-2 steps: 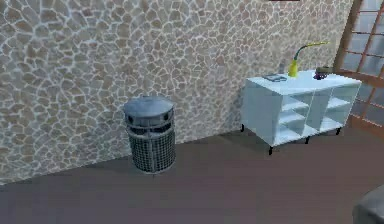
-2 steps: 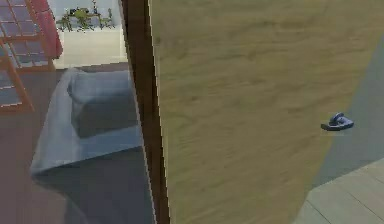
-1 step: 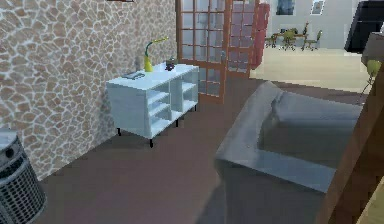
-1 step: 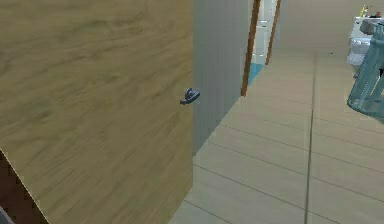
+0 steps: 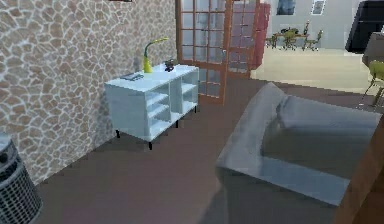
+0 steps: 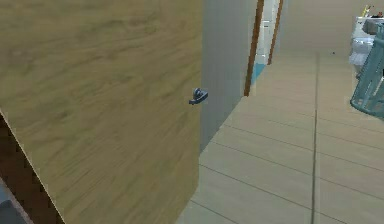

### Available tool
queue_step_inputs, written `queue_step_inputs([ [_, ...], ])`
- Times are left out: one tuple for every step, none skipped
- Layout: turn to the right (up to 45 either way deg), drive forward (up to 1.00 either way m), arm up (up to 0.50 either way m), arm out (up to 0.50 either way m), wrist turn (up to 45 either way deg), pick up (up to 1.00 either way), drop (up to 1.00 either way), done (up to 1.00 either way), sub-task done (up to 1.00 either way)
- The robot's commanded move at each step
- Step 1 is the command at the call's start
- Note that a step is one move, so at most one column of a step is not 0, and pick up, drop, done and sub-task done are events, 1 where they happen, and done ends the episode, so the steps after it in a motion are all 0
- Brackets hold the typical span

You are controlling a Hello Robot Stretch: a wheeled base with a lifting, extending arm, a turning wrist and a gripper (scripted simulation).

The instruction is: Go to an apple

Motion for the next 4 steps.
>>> queue_step_inputs([
  [-18.0, 0.00, 0.00, 0.00, 0.0, 0.00, 0.00, 0.00, 0.00],
  [0.0, 1.00, 0.00, 0.00, 0.0, 0.00, 0.00, 0.00, 0.00],
  [-6.0, 0.00, 0.00, 0.00, 0.0, 0.00, 0.00, 0.00, 0.00],
  [0.0, 0.15, 0.00, 0.00, 0.0, 0.00, 0.00, 0.00, 0.00],
])
